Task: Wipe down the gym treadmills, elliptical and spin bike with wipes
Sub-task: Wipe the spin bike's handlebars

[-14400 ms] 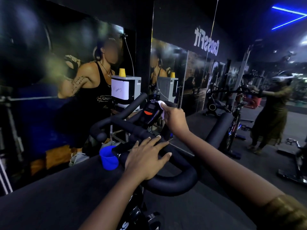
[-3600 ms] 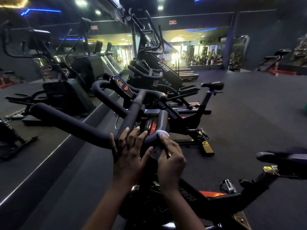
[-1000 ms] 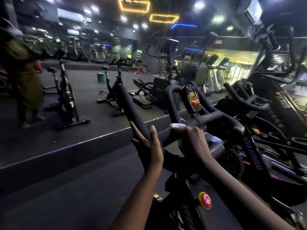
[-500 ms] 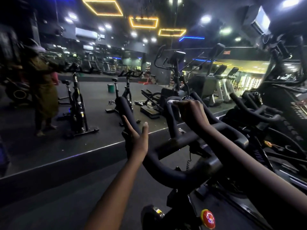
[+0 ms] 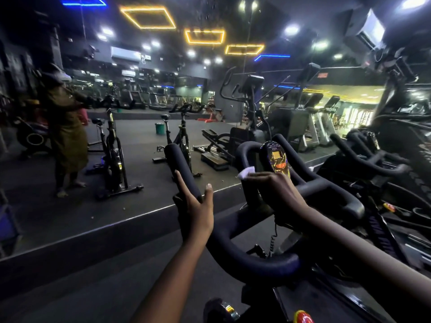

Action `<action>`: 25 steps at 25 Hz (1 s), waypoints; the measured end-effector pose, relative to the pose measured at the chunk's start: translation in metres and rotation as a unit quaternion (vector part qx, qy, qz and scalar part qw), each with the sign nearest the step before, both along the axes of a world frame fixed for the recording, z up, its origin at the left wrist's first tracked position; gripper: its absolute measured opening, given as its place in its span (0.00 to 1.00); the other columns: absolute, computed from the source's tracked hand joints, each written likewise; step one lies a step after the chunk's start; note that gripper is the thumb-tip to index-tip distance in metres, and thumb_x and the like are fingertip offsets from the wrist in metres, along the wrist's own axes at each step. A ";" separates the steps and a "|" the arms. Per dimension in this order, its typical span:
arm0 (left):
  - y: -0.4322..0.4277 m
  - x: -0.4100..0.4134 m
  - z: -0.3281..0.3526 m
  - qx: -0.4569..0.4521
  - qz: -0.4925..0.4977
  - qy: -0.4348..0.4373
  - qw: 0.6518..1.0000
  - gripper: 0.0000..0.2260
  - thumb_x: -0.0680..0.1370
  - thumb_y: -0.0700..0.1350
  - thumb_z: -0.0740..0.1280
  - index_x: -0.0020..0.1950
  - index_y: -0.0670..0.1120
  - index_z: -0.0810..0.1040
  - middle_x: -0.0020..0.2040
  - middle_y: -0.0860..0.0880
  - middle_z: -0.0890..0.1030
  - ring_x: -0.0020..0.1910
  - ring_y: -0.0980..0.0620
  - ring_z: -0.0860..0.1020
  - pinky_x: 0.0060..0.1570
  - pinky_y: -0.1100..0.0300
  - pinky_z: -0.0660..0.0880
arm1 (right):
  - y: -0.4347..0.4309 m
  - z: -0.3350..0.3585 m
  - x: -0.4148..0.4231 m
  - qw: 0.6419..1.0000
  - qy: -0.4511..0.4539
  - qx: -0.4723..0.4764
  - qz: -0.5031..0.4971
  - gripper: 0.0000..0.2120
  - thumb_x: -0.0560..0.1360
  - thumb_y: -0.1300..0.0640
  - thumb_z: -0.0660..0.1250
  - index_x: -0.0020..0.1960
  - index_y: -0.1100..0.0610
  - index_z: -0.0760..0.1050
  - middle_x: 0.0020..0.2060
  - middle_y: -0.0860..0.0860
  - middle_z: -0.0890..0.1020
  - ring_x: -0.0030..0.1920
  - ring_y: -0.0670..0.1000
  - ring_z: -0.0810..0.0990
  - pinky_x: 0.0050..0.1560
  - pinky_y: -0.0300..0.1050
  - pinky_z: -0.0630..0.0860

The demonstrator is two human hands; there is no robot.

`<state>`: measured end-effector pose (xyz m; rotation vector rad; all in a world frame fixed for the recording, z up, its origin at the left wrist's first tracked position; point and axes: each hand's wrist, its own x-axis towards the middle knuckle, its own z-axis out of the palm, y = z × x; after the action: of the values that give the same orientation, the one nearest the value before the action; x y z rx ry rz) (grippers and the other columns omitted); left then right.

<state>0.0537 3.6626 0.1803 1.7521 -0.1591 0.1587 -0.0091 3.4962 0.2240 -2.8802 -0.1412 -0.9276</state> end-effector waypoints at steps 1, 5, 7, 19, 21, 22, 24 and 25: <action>-0.001 0.001 -0.002 -0.007 -0.001 -0.002 1.000 0.35 0.79 0.54 0.62 0.78 0.58 0.44 0.63 0.36 0.67 0.60 0.34 0.71 0.56 0.50 0.67 | 0.004 0.000 -0.011 1.000 0.010 -0.020 0.007 0.14 0.65 0.62 0.58 0.45 0.59 0.80 0.41 0.52 0.83 0.40 0.45 0.81 0.38 0.47 0.77; -0.001 -0.001 -0.002 -0.016 -0.005 0.002 1.000 0.34 0.79 0.53 0.62 0.78 0.58 0.44 0.64 0.36 0.67 0.60 0.35 0.72 0.56 0.50 0.67 | 0.010 0.001 -0.041 0.996 0.050 -0.039 0.055 0.14 0.64 0.67 0.62 0.46 0.59 0.81 0.45 0.55 0.82 0.43 0.47 0.81 0.39 0.32 0.74; 0.001 -0.002 -0.001 -0.012 -0.010 0.004 1.000 0.34 0.79 0.53 0.62 0.78 0.58 0.44 0.63 0.36 0.67 0.59 0.34 0.72 0.56 0.49 0.67 | 0.008 0.013 -0.031 0.991 0.067 -0.076 0.083 0.12 0.64 0.68 0.65 0.44 0.58 0.82 0.42 0.52 0.84 0.41 0.45 0.81 0.40 0.28 0.70; -0.001 0.001 -0.002 -0.001 -0.004 -0.004 1.000 0.33 0.80 0.51 0.61 0.78 0.57 0.43 0.64 0.36 0.67 0.60 0.34 0.72 0.56 0.49 0.67 | -0.017 0.052 0.105 0.961 0.034 -0.240 -0.133 0.09 0.75 0.64 0.59 0.52 0.64 0.77 0.46 0.59 0.80 0.46 0.58 0.81 0.34 0.45 0.69; 0.000 0.001 -0.002 0.001 -0.003 -0.003 1.000 0.33 0.80 0.51 0.61 0.78 0.58 0.43 0.64 0.36 0.67 0.59 0.34 0.72 0.56 0.49 0.67 | -0.015 0.042 0.093 0.965 -0.005 -0.242 -0.099 0.11 0.75 0.68 0.58 0.54 0.68 0.75 0.44 0.61 0.79 0.43 0.60 0.82 0.31 0.43 0.66; 0.000 0.002 -0.002 0.003 -0.002 -0.001 1.000 0.33 0.80 0.51 0.61 0.78 0.58 0.43 0.64 0.36 0.67 0.59 0.34 0.72 0.56 0.49 0.67 | -0.014 0.037 0.085 0.966 0.007 -0.234 -0.110 0.13 0.77 0.67 0.55 0.57 0.68 0.73 0.46 0.59 0.79 0.47 0.60 0.81 0.34 0.44 0.67; 0.000 0.001 -0.002 -0.001 -0.003 0.001 1.000 0.33 0.80 0.51 0.61 0.78 0.58 0.43 0.64 0.36 0.67 0.59 0.34 0.72 0.56 0.49 0.67 | -0.009 0.024 0.062 0.959 0.024 -0.273 -0.074 0.15 0.79 0.64 0.53 0.60 0.66 0.74 0.47 0.52 0.78 0.52 0.58 0.78 0.38 0.40 0.71; 0.000 0.001 -0.003 -0.003 -0.004 0.000 1.000 0.33 0.80 0.51 0.61 0.78 0.58 0.43 0.64 0.36 0.67 0.59 0.34 0.72 0.56 0.49 0.67 | -0.003 0.021 0.050 0.965 0.063 -0.249 -0.047 0.15 0.77 0.64 0.53 0.55 0.65 0.77 0.46 0.52 0.79 0.48 0.56 0.80 0.32 0.41 0.72</action>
<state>0.0550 3.6627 0.1777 1.7444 -0.1654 0.1533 0.0409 3.4931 0.2447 -3.4258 -0.2624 -0.8158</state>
